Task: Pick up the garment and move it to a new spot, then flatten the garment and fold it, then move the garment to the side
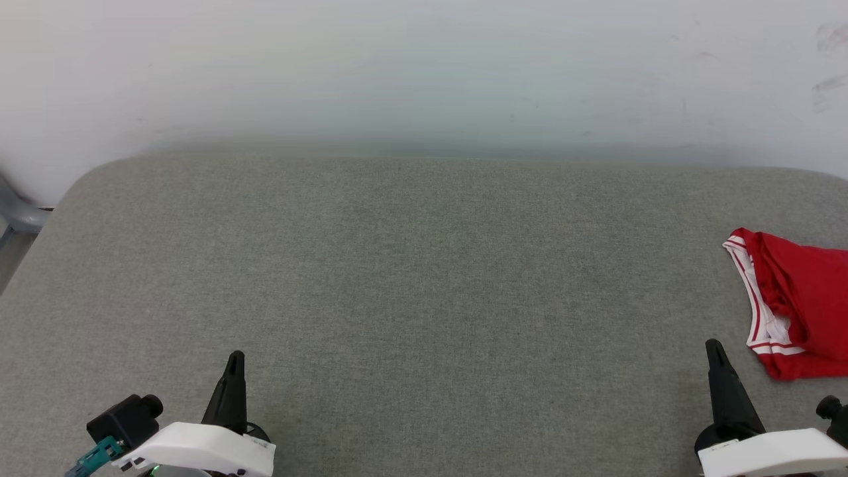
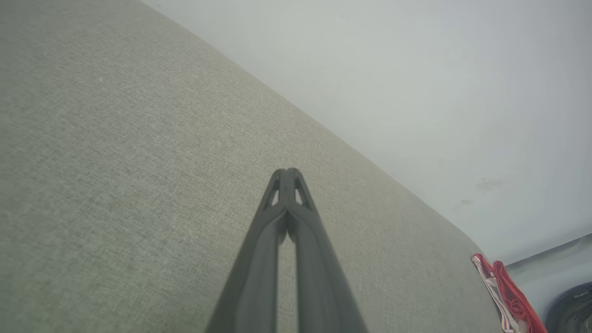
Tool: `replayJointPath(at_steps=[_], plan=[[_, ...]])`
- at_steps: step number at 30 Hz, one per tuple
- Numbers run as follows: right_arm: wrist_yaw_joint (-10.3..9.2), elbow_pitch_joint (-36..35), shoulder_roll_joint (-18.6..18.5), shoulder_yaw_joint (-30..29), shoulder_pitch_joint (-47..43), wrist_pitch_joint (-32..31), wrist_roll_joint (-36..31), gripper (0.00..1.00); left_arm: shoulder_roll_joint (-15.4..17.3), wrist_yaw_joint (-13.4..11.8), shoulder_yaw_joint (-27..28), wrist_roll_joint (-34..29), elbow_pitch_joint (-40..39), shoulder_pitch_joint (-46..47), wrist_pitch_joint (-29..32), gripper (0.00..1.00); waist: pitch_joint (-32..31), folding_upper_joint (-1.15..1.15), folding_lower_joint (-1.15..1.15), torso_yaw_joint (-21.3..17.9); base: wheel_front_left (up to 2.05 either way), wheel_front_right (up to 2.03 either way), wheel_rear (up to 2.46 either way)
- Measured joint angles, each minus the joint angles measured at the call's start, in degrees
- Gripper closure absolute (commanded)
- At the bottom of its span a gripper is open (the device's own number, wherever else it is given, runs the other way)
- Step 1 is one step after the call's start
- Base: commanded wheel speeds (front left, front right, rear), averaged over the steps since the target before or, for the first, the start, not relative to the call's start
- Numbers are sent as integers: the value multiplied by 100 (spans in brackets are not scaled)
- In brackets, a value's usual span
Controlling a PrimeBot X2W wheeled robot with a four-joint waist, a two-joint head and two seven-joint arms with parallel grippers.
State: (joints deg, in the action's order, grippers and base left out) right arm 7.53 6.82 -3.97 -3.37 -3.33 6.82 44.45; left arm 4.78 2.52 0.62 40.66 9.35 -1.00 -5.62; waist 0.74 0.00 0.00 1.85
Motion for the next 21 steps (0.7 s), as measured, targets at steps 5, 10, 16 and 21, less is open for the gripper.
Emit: replayJointPath(at_steps=[5, 10, 16, 21], plan=[[0, 64, -11, 3, 82, -82, 398, 100, -9, 36, 41, 415, 33, 37, 101, 100, -3, 0, 0, -11, 0, 0, 0], [0, 110, -20, 2, 133, -176, 779, 100, -22, 64, 99, 809, 75, 94, 198, 100, -6, 0, 0, -21, 0, 0, 0], [-1, 168, -24, -1, 221, -272, 1216, 100, -35, 108, 149, 1250, 119, 149, 297, 100, -10, 0, 0, -34, 0, 0, 0], [-1, 229, -27, -4, 277, -341, 1558, 100, -49, 147, 185, 1603, 149, 197, 392, 100, -13, 0, 0, -44, 0, 0, 0]])
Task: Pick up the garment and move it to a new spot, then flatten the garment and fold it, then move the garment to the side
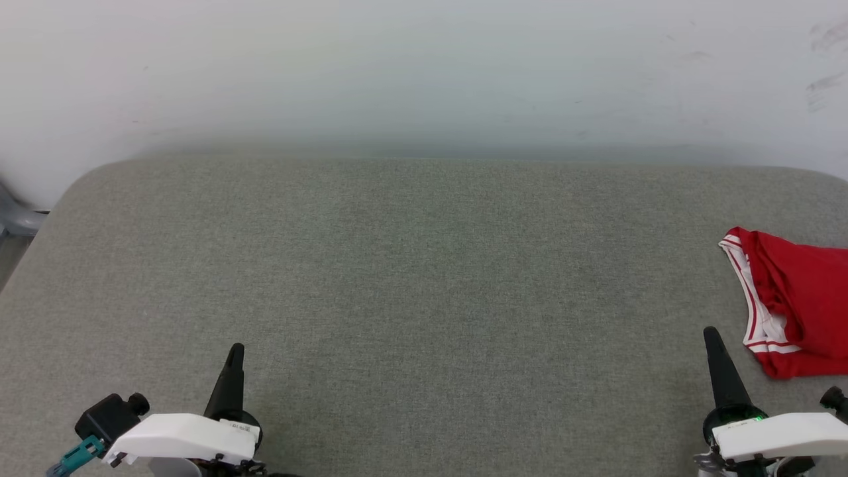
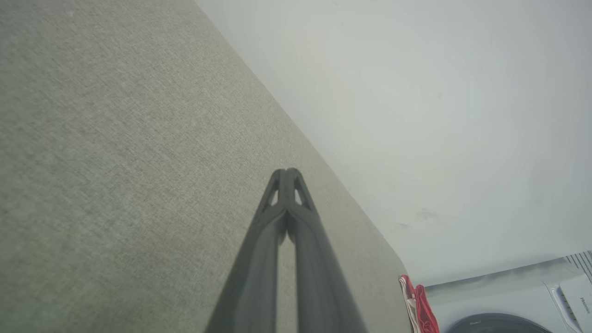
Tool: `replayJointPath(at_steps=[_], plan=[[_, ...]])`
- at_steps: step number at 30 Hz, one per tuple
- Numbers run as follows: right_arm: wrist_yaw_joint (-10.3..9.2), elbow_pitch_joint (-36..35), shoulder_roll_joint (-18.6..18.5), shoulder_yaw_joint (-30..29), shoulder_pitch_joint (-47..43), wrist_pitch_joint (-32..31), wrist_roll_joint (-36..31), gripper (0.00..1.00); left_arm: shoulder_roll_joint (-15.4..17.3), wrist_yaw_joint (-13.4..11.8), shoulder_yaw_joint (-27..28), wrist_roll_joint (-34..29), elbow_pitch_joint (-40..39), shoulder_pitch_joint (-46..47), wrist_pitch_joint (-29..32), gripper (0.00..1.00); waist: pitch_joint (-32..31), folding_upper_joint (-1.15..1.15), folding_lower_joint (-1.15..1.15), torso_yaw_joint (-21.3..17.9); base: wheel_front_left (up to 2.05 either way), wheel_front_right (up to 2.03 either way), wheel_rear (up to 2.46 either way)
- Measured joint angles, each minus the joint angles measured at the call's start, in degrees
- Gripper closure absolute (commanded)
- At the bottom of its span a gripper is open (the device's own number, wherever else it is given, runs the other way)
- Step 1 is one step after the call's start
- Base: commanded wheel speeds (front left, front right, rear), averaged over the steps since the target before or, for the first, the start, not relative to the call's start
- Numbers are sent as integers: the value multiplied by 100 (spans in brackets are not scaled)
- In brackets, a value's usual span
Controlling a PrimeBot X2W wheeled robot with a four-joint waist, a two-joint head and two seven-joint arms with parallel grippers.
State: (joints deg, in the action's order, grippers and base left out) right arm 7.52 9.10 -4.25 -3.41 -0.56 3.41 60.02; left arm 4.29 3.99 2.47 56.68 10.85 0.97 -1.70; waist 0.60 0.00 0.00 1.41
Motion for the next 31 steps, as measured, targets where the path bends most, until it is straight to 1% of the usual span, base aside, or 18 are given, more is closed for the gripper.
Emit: replayJointPath(at_steps=[15, 31], plan=[[-1, 124, -4, -22, 179, -227, 931, 100, -49, 91, 123, 973, 80, 148, 215, 100, -9, 0, 0, -31, 0, 0, 0], [-1, 248, -5, -54, 330, -444, 1781, 100, -82, 174, 211, 1872, 166, 277, 432, 100, -20, 0, 0, -65, 0, 0, 0]])
